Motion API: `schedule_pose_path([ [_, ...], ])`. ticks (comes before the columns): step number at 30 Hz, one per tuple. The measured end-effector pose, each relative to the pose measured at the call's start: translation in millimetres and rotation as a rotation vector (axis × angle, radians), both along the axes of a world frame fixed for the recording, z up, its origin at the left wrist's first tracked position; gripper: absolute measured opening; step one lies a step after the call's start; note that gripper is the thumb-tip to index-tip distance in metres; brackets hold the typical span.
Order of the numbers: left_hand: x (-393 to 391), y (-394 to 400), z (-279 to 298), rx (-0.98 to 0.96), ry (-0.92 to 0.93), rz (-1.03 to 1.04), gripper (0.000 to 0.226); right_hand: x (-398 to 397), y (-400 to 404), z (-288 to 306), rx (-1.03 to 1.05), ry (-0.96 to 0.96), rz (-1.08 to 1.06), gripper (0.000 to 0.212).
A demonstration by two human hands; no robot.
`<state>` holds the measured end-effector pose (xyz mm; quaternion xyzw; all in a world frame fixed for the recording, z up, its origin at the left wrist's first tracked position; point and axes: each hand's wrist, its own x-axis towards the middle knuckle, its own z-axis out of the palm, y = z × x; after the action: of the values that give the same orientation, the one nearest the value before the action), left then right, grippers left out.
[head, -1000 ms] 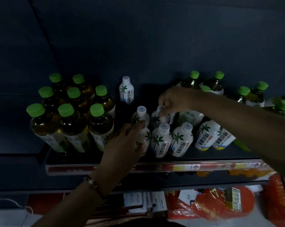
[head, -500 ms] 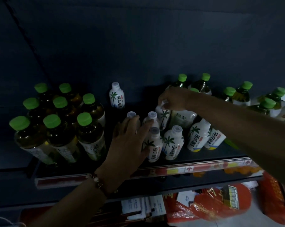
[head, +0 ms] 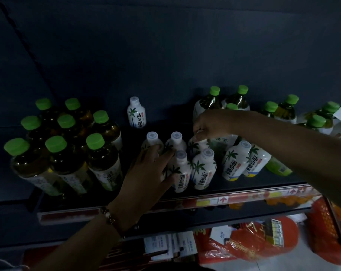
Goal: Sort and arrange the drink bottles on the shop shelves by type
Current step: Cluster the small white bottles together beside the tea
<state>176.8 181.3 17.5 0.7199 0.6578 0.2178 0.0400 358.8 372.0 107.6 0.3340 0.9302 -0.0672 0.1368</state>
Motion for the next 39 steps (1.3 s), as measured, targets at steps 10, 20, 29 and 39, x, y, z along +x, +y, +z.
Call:
schedule_pose_path([
  [10, -15, -13, 10, 0.019, -0.341, 0.069, 0.059, -76, -6, 33, 0.0, 0.27, -0.091, 0.053],
  [20, -26, -16, 24, -0.068, -0.334, 0.099, 0.051, -201, 59, -26, -0.036, 0.282, -0.043, 0.047],
  [29, -28, -20, 20, -0.025, -0.217, 0.074, 0.053, -155, 49, -20, -0.117, 0.311, 0.01, 0.022],
  [39, -34, -17, 10, -0.035, -0.207, 0.025, 0.057, -109, 18, -20, -0.167, 0.37, 0.009, 0.028],
])
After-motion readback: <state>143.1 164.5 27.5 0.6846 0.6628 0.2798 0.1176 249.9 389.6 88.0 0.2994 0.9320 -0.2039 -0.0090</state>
